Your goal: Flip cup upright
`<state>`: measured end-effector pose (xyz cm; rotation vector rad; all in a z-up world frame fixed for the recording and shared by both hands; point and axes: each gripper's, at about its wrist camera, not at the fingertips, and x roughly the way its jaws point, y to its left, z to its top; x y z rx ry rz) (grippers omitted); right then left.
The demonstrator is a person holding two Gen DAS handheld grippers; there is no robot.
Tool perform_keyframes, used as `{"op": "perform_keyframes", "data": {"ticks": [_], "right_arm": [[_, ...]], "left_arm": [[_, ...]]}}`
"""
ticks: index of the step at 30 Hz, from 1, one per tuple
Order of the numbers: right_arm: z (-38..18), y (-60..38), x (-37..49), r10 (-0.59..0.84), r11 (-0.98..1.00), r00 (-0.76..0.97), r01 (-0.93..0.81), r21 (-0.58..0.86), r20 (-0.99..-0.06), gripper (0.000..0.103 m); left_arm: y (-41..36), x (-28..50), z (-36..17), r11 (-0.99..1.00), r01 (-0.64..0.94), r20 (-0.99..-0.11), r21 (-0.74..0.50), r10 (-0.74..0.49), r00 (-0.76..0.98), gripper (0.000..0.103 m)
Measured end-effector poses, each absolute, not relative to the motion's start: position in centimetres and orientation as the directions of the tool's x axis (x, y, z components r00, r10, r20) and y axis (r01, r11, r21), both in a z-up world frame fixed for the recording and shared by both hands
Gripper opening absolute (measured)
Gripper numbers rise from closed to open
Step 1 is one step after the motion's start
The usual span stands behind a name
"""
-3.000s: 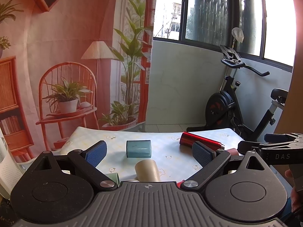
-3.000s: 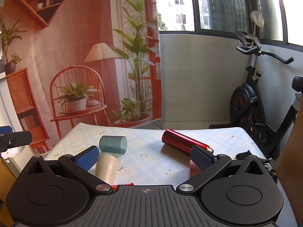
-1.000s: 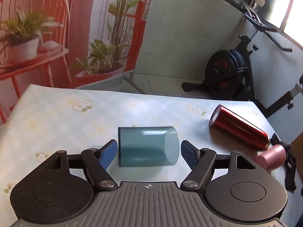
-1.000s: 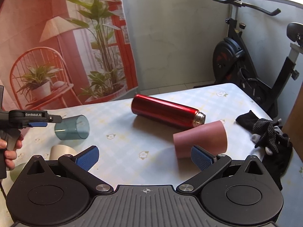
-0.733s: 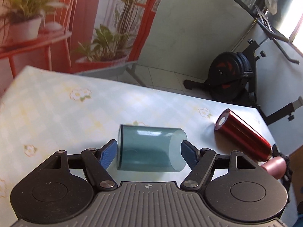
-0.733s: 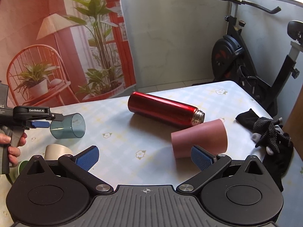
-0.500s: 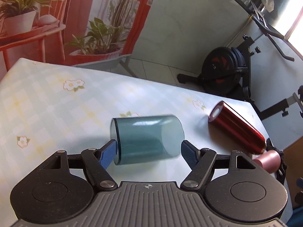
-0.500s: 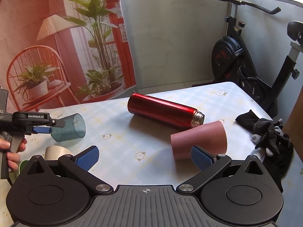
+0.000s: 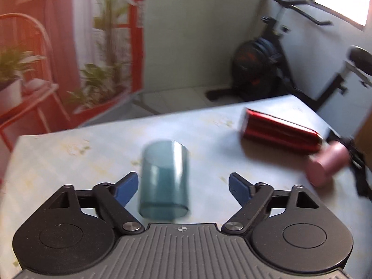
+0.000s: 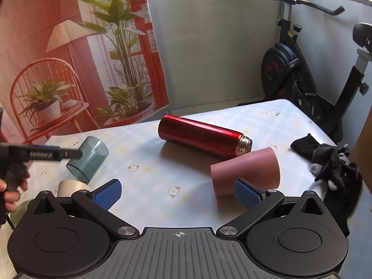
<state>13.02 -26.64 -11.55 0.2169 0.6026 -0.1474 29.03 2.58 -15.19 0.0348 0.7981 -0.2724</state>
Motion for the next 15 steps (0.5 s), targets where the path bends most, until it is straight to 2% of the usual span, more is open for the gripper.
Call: {"op": "perform_keyframes", "data": {"ticks": [4,9,11,13,15], "right_arm": [[-11.9,-26.7,13.3,-0.073,0.968,0.811,0.197,0.154,-0.581,0.103],[-12.2,-27.6,13.3,-0.084,0.963,0.806,0.217,0.16,-0.586,0.103],[-12.4,-27.8,13.4,-0.086,0.961,0.804,0.222,0.164,-0.589,0.103],[-12.5,-27.9,13.4,-0.083,0.96,0.803,0.224,0.169,-0.59,0.103],[-12.5,-28.0,13.4,-0.078,0.959,0.804,0.222,0.176,-0.589,0.103]], "left_arm": [[2.3,32.3,-16.7,0.977,0.182,-0.769,-0.112,-0.201,0.607,0.087],[2.1,34.1,-18.9,0.987,0.147,-0.818,-0.066,-0.137,0.558,0.086],[2.3,34.4,-19.6,0.989,0.13,-0.835,-0.064,-0.125,0.536,0.083],[2.6,34.4,-19.9,0.99,0.121,-0.846,-0.078,-0.13,0.518,0.07],[2.6,34.2,-20.0,0.989,0.133,-0.845,-0.07,-0.13,0.518,0.069]]}}
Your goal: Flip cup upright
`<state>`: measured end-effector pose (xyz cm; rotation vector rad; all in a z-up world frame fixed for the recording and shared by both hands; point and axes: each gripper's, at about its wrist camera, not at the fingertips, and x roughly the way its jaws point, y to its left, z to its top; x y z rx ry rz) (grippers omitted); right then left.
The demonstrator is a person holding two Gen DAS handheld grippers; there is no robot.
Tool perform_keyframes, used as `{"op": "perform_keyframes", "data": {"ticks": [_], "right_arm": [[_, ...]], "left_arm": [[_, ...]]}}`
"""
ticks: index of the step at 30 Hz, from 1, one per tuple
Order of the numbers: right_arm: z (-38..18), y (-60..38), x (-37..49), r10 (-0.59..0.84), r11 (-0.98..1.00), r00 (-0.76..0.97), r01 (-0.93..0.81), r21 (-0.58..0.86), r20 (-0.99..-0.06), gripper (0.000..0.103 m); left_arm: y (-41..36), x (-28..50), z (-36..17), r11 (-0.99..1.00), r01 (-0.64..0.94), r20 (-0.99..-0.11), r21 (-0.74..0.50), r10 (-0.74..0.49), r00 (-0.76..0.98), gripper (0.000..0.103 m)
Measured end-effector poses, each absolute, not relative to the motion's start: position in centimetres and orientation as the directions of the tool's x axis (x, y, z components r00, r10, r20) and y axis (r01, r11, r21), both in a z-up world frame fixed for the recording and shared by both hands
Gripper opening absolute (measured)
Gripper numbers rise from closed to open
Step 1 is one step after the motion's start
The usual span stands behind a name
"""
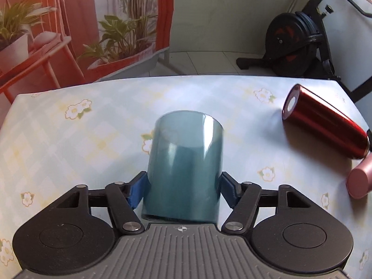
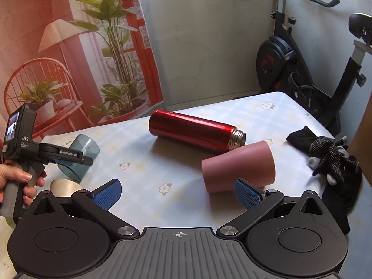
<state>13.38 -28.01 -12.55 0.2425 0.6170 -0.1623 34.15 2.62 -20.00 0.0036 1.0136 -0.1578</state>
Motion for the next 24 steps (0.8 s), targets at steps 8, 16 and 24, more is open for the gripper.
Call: {"op": "perform_keyframes", "data": {"ticks": [8,16,24], "right_arm": [[-12.0,-27.9,12.6,-0.076,0.959,0.815,0.218,0.182,-0.574,0.103],[-10.2,-27.6,10.5,-0.069,0.959,0.836,0.207,0.196,-0.544,0.103],[-9.3,-27.7,6.9,-0.087,0.96,0.842,0.214,0.182,-0.532,0.103]], "left_arm": [[3.3,32.3,-17.8,0.99,0.101,-0.829,-0.1,-0.139,0.542,0.068],[3.3,27.4,-12.5,0.989,0.103,-0.789,-0.102,-0.144,0.598,0.068],[0.2,19.4,-8.5,0.983,0.152,-0.724,-0.106,-0.181,0.665,0.068]]}}
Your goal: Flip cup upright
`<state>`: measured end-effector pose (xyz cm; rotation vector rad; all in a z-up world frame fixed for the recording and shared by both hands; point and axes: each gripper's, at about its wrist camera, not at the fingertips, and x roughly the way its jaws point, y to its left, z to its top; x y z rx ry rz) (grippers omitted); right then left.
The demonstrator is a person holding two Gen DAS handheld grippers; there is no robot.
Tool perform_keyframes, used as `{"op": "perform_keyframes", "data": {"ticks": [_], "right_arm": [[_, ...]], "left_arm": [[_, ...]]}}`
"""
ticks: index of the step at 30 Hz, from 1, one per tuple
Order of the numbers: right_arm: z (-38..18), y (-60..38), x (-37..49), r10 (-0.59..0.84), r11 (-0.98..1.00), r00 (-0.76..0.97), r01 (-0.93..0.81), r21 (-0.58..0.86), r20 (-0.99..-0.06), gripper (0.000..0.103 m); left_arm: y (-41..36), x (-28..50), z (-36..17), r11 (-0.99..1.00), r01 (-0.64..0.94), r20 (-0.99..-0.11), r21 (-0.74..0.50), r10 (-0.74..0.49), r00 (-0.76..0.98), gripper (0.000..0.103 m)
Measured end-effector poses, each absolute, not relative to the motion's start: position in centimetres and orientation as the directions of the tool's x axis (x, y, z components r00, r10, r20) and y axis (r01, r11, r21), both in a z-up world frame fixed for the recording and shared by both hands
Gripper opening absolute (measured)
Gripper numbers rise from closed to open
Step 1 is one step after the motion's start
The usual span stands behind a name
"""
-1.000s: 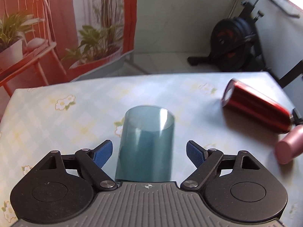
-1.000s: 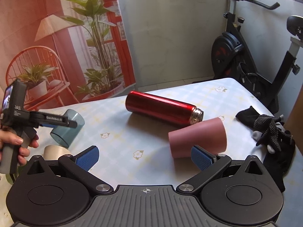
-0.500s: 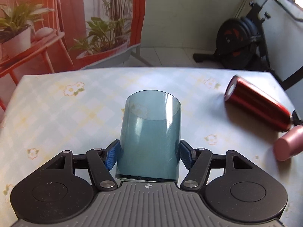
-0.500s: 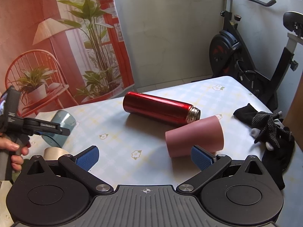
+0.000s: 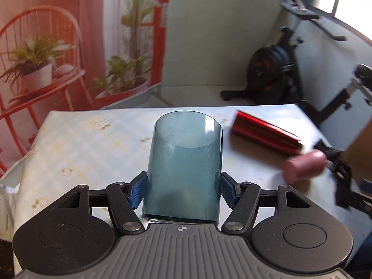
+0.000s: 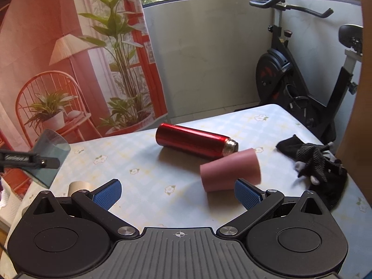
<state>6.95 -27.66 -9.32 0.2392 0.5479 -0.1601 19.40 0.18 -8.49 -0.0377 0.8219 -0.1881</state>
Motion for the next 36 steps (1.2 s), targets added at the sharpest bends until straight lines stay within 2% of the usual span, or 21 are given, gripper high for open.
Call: {"op": "perform_keyframes", "data": {"ticks": [5,10,19,28,36], "right_arm": [[-10.0,-28.8,5.0,-0.118,0.956,0.829,0.244,0.164,-0.547,0.103],[-10.7,-30.5,3.6,-0.164,0.946,0.812,0.291,0.145,-0.56,0.103],[-12.1,-33.0,2.4,-0.199,0.927,0.79,0.343,0.149,-0.58,0.103],[-12.5,-32.8,2.9,-0.192,0.93,0.781,0.339,0.145,-0.595,0.103],[-12.5,-32.8,3.1,-0.19,0.931,0.776,0.337,0.14,-0.601,0.103]], "left_arm": [[-4.2,15.3,-9.9,0.956,0.215,-0.708,-0.199,-0.292,0.643,0.068],[-9.1,14.0,-13.6,0.931,0.262,-0.738,-0.253,-0.361,0.569,0.068],[-13.3,14.5,-18.5,0.924,0.316,-0.791,-0.215,-0.355,0.499,0.068],[-14.0,14.4,-19.8,0.933,0.296,-0.808,-0.204,-0.331,0.487,0.068],[-13.4,14.8,-20.3,0.93,0.268,-0.822,-0.252,-0.352,0.449,0.068]]}}
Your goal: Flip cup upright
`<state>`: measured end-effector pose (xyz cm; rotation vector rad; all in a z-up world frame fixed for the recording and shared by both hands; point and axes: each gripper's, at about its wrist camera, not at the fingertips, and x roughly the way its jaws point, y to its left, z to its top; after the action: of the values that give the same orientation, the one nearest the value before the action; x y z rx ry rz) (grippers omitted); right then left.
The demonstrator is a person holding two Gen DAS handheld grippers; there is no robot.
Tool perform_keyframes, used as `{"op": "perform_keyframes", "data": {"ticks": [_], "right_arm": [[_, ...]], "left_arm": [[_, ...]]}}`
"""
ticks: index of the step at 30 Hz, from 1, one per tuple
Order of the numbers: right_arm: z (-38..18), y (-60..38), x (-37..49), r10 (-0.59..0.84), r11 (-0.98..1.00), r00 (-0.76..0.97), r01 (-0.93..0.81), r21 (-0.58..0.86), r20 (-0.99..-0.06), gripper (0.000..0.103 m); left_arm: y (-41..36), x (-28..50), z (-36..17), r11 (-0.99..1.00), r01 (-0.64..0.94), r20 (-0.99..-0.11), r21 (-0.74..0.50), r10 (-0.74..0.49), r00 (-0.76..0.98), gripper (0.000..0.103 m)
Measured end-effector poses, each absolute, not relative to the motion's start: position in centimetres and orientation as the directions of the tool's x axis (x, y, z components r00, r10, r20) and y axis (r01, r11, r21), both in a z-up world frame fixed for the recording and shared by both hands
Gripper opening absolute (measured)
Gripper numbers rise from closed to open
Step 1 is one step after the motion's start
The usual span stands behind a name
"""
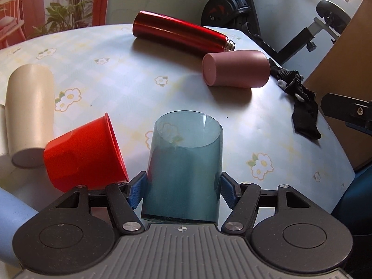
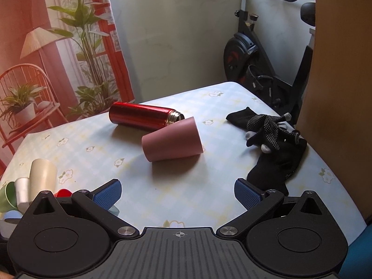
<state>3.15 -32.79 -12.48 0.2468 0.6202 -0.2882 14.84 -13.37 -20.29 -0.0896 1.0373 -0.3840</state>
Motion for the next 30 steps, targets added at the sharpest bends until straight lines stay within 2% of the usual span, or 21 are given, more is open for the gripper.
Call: {"op": "perform_keyframes", "data": {"ticks": [5,8,12,14,19,24,30], "right_arm": [[-12.3,-32.8,3.0,-0.183,0.932,0.779,0.332,0.147,-0.599,0.102],[-12.2,-32.9,2.9,-0.174,0.932,0.782,0.328,0.158,-0.598,0.102],[-12.5,-32.6,3.4,-0.127,0.938,0.777,0.296,0.18,-0.617,0.102],[-12.8,-32.1,4.0,-0.066,0.942,0.771,0.258,0.216,-0.634,0.102],[-14.2,-29.6,6.4,0.062,0.949,0.745,0.163,0.271,-0.665,0.102],[-16.1,-27.0,9.5,0.142,0.947,0.685,0.117,0.301,-0.714,0.102],[-18.2,-26.1,11.9,0.181,0.922,0.631,0.159,0.354,-0.754,0.1]], "left_arm": [[-12.9,14.4,-19.0,0.911,0.284,-0.796,-0.297,-0.401,0.453,0.073],[-12.5,13.4,-17.3,0.911,0.319,-0.77,-0.262,-0.396,0.5,0.073],[-10.1,12.4,-14.6,0.928,0.285,-0.71,-0.24,-0.368,0.6,0.073],[-8.7,11.9,-13.2,0.944,0.251,-0.681,-0.214,-0.329,0.655,0.073],[-4.4,10.7,-11.1,0.99,0.114,-0.631,-0.085,-0.142,0.763,0.073],[0.1,10.2,-10.0,0.998,-0.057,-0.619,-0.038,0.021,0.785,0.074],[3.3,9.7,-9.8,0.987,-0.13,-0.611,-0.095,0.046,0.791,0.08]]}}
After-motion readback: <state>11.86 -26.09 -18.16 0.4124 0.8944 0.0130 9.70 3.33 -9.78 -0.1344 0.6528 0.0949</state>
